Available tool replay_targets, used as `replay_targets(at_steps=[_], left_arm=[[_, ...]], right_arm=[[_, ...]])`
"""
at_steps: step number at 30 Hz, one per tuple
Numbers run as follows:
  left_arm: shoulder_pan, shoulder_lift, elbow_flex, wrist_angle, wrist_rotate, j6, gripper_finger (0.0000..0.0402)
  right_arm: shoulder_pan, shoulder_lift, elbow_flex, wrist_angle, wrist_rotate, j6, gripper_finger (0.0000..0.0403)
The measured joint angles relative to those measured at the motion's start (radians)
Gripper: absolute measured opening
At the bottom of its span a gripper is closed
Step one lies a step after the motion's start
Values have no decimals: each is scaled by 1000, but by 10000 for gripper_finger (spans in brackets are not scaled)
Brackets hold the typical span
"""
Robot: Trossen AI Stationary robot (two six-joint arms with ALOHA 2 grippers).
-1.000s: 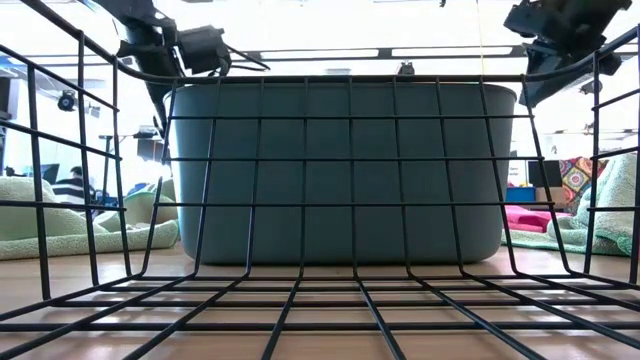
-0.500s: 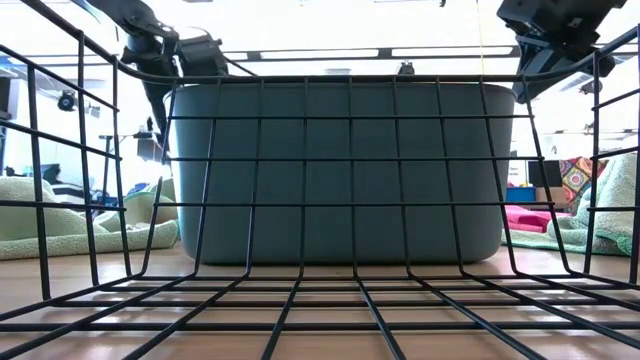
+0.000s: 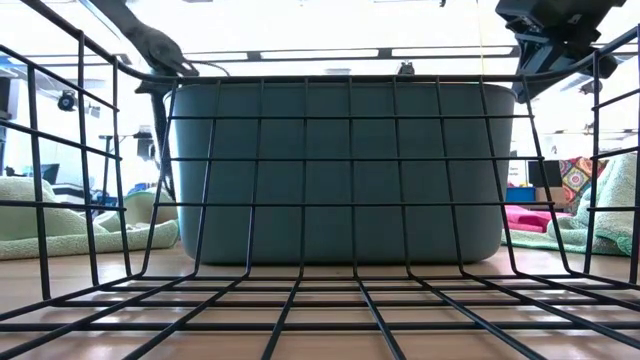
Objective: Sort microfiber towel by color & place in baskets
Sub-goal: Put the top left green microfiber towel into the mesh storage bin
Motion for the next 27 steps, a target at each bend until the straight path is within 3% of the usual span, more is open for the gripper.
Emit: replay_targets(at_steps=[13, 19, 27], left_arm=[[0, 124, 3, 8, -4, 10, 105], [0, 122, 1, 3, -39, 7, 102], [1, 89, 0, 1, -57, 6, 64]], right_arm=[[0, 0, 0, 3, -7, 1, 68], [0, 0, 0, 3, -7, 1, 68], [0, 0, 0, 3, -6, -2, 68]])
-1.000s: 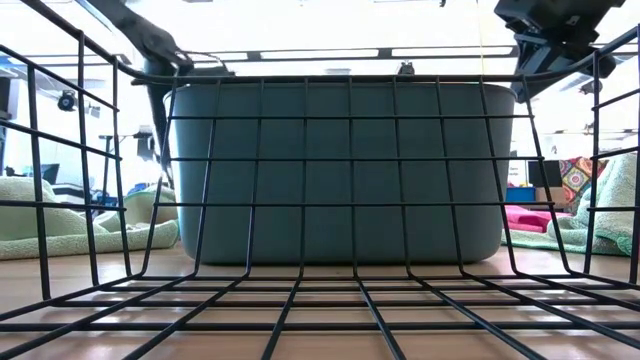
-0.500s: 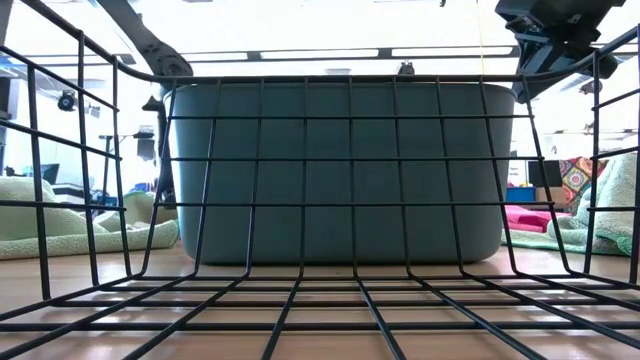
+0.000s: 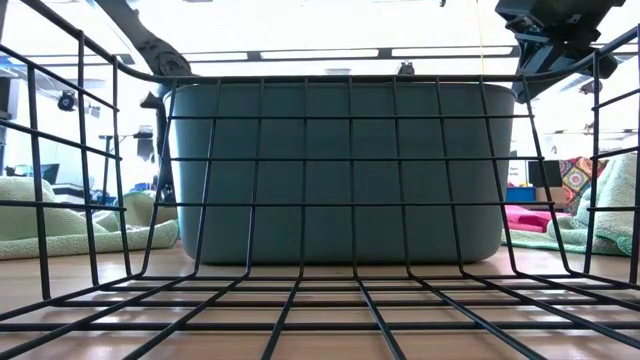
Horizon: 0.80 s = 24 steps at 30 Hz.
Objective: Sort microfiber towel by color & place in baskets
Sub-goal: Put the top left green microfiber towel into the mesh storage bin
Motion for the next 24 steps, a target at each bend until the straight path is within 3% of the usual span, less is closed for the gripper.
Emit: replay_targets(at_steps=[9, 17, 24], left_arm=[[0, -6, 0, 3, -2, -32, 4], [0, -6, 4, -9, 5, -32, 1], [0, -7, 105, -83, 31, -24, 0]], right_arm=[[0, 0, 0, 0, 0, -15, 68], [0, 0, 0, 0, 1, -17, 68], [0, 0, 0, -1, 2, -20, 68]])
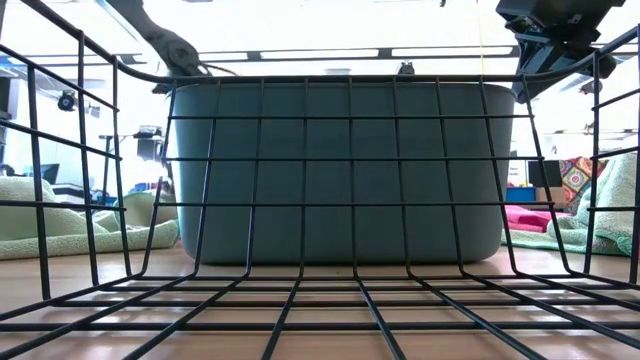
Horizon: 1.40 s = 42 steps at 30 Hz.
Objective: Sort microfiber towel by color & place in baskets
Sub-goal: Put the top left green microfiber towel into the mesh storage bin
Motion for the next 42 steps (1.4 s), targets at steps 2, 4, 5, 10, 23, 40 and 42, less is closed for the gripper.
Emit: replay_targets(at_steps=[2, 4, 5, 10, 23, 40, 42], left_arm=[[0, 0, 39, -11, 0, 10, 0], [0, 0, 79, -29, 0, 26, 0], [0, 0, 100, -35, 0, 33, 0], [0, 0, 210, -91, 1, 60, 0], [-19, -1, 550, -424, 54, 26, 0], [-282, -1, 984, -646, 54, -57, 0], [-330, -1, 1022, -647, 54, -85, 0]], right_arm=[[0, 0, 0, 0, 4, 0, 68], [0, 0, 0, 0, 5, 0, 68], [0, 0, 0, 0, 5, 0, 68], [0, 0, 0, 0, 6, -11, 68], [0, 0, 0, -2, 8, -61, 68], [0, 0, 0, -7, 138, -140, 68], [0, 0, 0, -7, 139, -144, 68]])
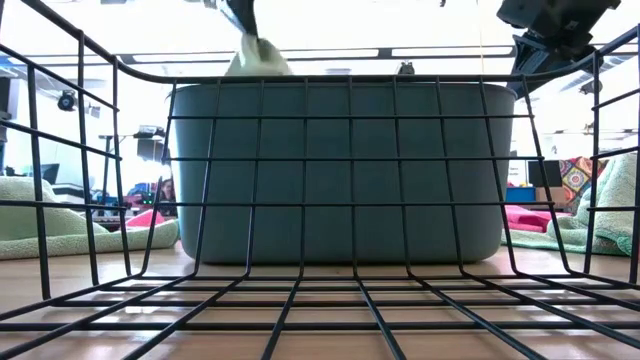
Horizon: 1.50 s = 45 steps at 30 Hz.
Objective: Sort microfiber towel by color & place in baskets
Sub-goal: Put the top left green microfiber towel into the mesh storage bin
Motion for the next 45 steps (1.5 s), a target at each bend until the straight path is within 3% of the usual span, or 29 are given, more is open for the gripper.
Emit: replay_targets(at_steps=[12, 23, 34, 45], left_arm=[[-279, 56, 202, 32, 0, -232, 0], [-434, 276, 420, 35, -7, -280, 0], [-518, 353, 409, -30, 52, -493, 0], [-672, 338, 409, 110, 52, -647, 0]], right_arm=[[0, 0, 0, 0, 0, -100, 68], [0, 0, 0, 0, -2, -100, 68], [0, 0, 0, 0, -9, -100, 68], [0, 0, 0, 1, -9, -100, 68]])
